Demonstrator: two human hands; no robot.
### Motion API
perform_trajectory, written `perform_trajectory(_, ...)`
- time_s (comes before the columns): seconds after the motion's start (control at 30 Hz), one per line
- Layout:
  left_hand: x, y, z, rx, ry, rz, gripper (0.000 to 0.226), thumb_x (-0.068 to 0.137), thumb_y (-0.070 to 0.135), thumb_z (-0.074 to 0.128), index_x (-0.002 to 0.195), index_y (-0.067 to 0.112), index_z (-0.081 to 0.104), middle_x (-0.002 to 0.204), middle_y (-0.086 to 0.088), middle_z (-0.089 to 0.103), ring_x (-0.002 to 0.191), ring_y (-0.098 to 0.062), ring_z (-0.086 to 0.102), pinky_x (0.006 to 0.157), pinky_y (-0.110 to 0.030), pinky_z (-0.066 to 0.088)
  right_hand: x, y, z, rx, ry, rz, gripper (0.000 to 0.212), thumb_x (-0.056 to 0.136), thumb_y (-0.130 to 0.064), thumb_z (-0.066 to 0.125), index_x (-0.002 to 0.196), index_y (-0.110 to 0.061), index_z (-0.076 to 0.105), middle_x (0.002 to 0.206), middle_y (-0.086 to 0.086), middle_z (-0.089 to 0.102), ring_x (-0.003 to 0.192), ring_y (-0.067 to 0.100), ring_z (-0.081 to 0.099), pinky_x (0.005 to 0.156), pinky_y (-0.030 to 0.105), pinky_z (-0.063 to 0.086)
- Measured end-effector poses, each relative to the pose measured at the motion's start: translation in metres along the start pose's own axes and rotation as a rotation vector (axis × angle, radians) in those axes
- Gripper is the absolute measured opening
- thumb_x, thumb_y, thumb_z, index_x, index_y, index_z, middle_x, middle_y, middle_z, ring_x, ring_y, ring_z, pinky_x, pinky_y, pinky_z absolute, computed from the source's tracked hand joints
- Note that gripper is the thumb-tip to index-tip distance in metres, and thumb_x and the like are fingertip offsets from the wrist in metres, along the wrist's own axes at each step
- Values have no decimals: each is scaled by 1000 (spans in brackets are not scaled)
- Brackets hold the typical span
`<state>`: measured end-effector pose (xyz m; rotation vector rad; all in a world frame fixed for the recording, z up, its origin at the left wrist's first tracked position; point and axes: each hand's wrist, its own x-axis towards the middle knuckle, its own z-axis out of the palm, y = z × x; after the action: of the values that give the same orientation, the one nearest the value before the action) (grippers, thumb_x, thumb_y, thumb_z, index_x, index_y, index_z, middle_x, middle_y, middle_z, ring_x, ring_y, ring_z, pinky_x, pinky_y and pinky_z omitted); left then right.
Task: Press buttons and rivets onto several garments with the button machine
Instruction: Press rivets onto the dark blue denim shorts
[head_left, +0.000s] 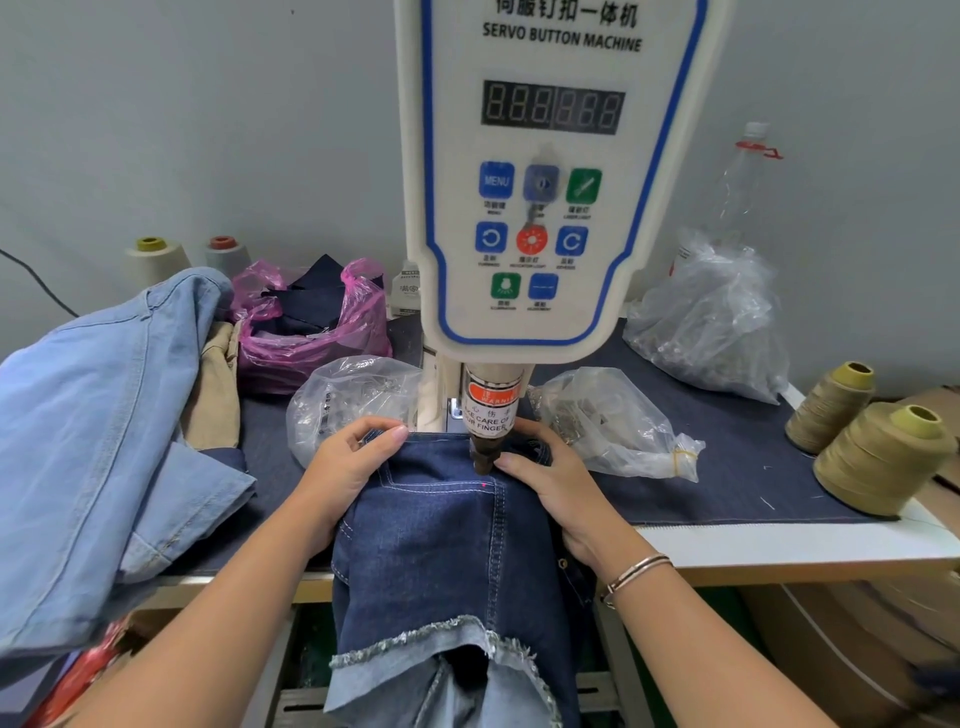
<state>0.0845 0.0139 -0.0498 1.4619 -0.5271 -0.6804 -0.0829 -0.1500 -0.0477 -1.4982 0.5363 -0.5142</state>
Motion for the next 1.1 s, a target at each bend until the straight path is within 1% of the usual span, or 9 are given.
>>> perform_trajectory(0.13,-1,1,1,-17,5,-1,42,57,55,76,89,29,74,89,0,75,80,-13,71,63,-20,53,1,0,0,28,4,16,39,79,-13,74,114,-26,63,102,-15,69,91,-7,63,70,4,45)
perform_trajectory(0.23,0,0,1,-26,-2,-4,42,56,56,76,89,29,74,89,0,75,80,-13,71,64,-22,53,1,0,0,33,8,20,39,79,-14,75,114,-26,64,101,-15,69,91,-7,63,69,4,45)
perform_trajectory(0.33,0,0,1,-41,-3,-3,40,55,55,77,86,30,74,87,0,75,78,-12,71,61,-20,53,0,0,1,44,13,23,39,79,-14,75,114,-26,64,101,-15,69,92,-7,63,70,5,45)
perform_trajectory(0.5,0,0,0,-52,-12,0,39,57,53,78,87,28,74,87,-1,75,77,-13,72,60,-20,54,0,-1,1,50,17,29,37,79,-15,75,110,-30,65,98,-19,69,91,-8,63,69,5,45)
perform_trajectory(0.67,0,-1,0,-63,-11,11,37,58,51,78,87,28,74,86,-2,75,77,-13,72,60,-20,54,-1,-2,2,65,22,26,36,79,-15,75,110,-29,65,98,-16,71,90,-8,63,67,3,44)
perform_trajectory(0.83,-1,0,0,-51,-12,16,44,55,54,85,89,28,73,88,-2,75,79,-13,72,62,-20,54,-2,-3,3,67,27,20,35,78,-14,75,108,-30,65,97,-19,70,90,-10,62,69,2,44)
perform_trajectory(0.97,-1,0,-2,-6,-29,26,48,55,58,79,92,29,72,92,-2,75,84,-15,71,66,-22,54,-4,-4,4,71,17,7,35,79,-14,74,108,-31,65,96,-22,70,92,-9,62,70,3,44)
perform_trajectory(1.03,-3,-1,-2,17,-41,40,45,58,60,76,92,30,72,93,1,75,85,-12,71,67,-20,53,-5,-6,4,63,18,13,32,79,-16,74,107,-31,66,98,-20,71,94,-6,63,72,5,45)
perform_trajectory(1.1,-5,2,-1,32,-41,44,34,72,58,66,92,31,73,95,3,74,87,-10,70,70,-19,53,-7,-10,3,96,10,45,24,82,-17,71,102,-30,69,99,-12,73,96,2,66,72,9,48)
